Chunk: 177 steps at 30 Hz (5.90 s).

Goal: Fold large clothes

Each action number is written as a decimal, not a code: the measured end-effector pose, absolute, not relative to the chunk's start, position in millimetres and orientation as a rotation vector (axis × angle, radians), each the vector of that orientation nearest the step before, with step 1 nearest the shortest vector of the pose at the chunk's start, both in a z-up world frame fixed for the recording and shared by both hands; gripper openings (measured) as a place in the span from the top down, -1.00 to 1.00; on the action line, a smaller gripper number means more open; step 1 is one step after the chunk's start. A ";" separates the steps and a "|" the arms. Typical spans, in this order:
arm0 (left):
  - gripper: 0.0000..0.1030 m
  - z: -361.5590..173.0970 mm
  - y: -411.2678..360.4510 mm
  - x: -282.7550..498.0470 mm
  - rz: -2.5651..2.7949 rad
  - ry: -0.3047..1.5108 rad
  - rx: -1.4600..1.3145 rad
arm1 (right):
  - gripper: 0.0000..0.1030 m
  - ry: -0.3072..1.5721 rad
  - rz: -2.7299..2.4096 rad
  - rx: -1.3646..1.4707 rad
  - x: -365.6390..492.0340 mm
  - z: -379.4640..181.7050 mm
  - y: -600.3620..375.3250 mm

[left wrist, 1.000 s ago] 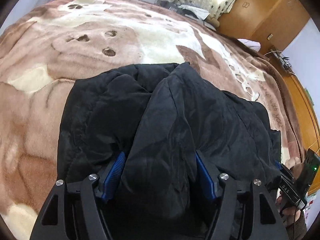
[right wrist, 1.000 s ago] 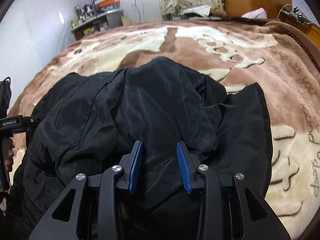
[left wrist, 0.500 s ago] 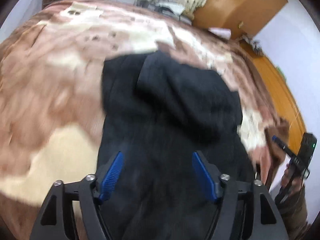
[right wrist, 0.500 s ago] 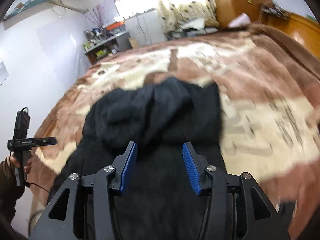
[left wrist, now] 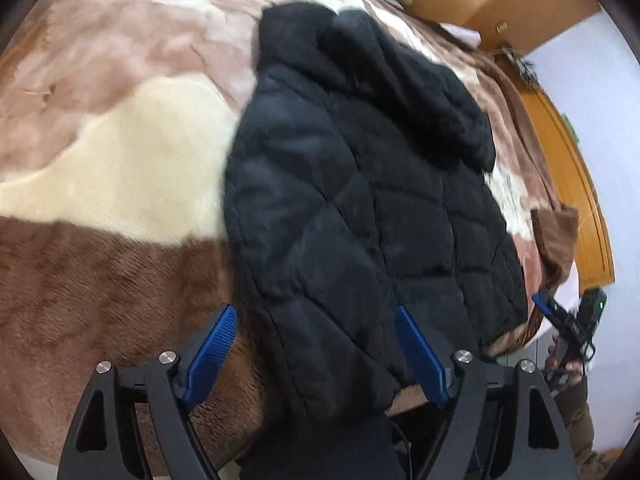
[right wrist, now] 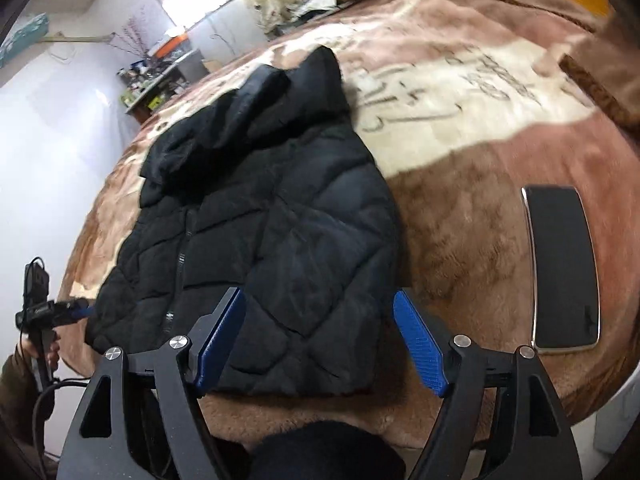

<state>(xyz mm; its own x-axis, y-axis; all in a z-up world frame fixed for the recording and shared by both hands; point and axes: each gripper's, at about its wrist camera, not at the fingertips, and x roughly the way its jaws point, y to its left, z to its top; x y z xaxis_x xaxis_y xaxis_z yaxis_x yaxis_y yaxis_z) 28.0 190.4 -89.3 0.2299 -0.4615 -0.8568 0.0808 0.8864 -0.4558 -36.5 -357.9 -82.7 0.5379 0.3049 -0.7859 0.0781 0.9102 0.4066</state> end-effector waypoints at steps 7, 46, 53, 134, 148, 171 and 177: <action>-0.57 -124.0 172.7 25.5 -0.344 1.387 -0.336 | -0.48 1.077 0.128 0.438 -27.7 -112.3 -355.9; 0.65 -8.1 191.0 -31.8 -0.469 1.236 -0.594 | 0.69 0.981 0.341 0.497 -95.4 -7.5 -350.1; 0.64 23.9 186.9 19.1 -0.475 1.161 -0.657 | 0.69 0.923 0.347 0.495 -50.6 14.6 -355.8; -0.42 -68.6 -6.9 260.2 -0.240 1.174 -0.102 | -0.22 1.046 0.139 0.059 237.6 -68.1 -215.2; -0.36 -106.3 -7.2 291.3 -0.137 1.247 -0.115 | -0.23 1.200 0.060 -0.005 273.6 -106.6 -192.9; -0.23 -83.8 35.4 257.6 -0.079 1.096 0.150 | -0.24 1.134 -0.019 -0.034 234.5 -100.2 -285.2; -0.26 -98.2 35.4 261.3 -0.083 1.076 0.131 | -0.24 1.206 0.013 0.024 247.5 -123.3 -293.8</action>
<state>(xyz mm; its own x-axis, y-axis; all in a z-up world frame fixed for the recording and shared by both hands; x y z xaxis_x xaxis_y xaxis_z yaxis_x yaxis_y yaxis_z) 261.3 35.4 -98.2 0.4726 -0.0035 -0.8813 0.1310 0.9892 0.0663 247.5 -293.8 -123.3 0.3567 0.0226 -0.9340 0.0025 0.9997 0.0251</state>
